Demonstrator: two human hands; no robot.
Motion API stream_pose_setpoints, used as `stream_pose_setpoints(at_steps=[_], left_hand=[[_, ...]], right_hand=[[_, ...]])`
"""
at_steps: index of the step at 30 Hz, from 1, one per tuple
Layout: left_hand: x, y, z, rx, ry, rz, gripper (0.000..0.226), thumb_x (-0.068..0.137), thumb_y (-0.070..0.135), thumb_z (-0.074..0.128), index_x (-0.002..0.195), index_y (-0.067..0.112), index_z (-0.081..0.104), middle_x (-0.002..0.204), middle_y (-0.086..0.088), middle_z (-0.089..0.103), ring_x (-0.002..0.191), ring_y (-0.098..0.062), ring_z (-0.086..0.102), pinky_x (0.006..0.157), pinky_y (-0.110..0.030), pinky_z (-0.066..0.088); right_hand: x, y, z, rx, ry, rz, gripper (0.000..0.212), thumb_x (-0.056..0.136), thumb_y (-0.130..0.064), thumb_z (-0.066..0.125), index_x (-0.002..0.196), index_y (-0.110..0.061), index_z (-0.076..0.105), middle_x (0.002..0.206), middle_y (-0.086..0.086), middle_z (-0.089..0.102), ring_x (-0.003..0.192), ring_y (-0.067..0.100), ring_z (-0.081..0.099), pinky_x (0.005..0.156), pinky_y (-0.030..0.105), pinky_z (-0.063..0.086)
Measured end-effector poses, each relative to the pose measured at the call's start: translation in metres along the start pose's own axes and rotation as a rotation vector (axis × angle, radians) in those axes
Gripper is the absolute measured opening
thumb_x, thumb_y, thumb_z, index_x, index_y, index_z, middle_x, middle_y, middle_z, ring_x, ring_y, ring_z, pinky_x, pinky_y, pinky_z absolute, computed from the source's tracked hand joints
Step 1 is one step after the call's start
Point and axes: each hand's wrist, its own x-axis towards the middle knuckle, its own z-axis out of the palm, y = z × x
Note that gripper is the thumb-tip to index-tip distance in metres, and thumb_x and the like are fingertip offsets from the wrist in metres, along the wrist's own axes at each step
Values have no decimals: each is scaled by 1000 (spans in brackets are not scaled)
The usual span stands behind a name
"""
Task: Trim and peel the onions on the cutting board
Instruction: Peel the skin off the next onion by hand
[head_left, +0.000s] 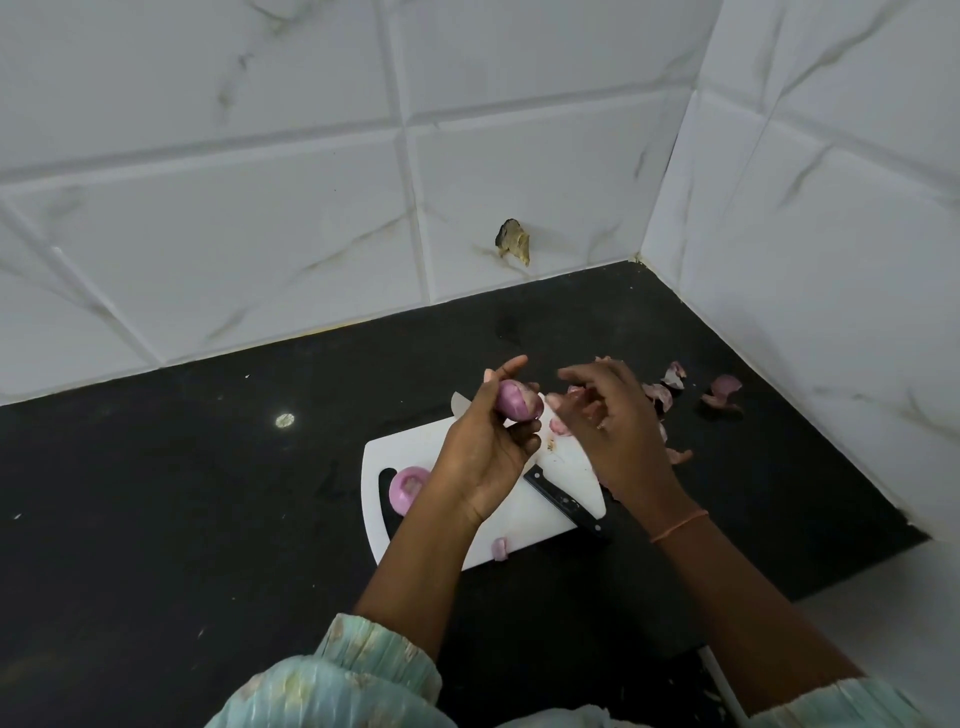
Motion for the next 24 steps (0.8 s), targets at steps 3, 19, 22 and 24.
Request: stream_pose_setpoints(at_steps=[3, 19, 22, 24], left_hand=[[-3, 0, 3, -54, -26, 24, 39, 104, 40, 40, 123, 16, 64, 99, -7, 66, 93, -18, 62, 81, -32, 54], [0, -5, 8, 158, 40, 63, 33, 105, 30, 41, 127, 10, 56, 102, -12, 64, 78, -19, 48, 68, -30, 40], [-1, -3, 6, 97, 1, 79, 27, 103, 33, 45, 108, 13, 63, 106, -15, 62, 80, -19, 48, 68, -30, 40], [-2, -2, 5, 80, -13, 102, 32, 102, 38, 47, 104, 11, 65, 106, -15, 61, 83, -18, 52, 74, -30, 42]], right_hand=[[0, -23, 7, 49, -75, -157, 33, 82, -33, 75, 109, -20, 63, 102, -11, 60, 90, 8, 59, 72, 14, 46], [-1, -18, 14, -136, 47, -169, 40, 97, -31, 51, 133, -14, 53, 104, -1, 69, 95, 2, 61, 82, 9, 47], [1, -26, 12, 79, 69, -109, 33, 92, -26, 63, 123, -16, 60, 99, -5, 69, 93, 3, 64, 78, 13, 51], [0, -29, 11, 211, 84, -93, 24, 89, -20, 68, 112, -13, 66, 100, -5, 69, 96, 7, 66, 80, 15, 51]])
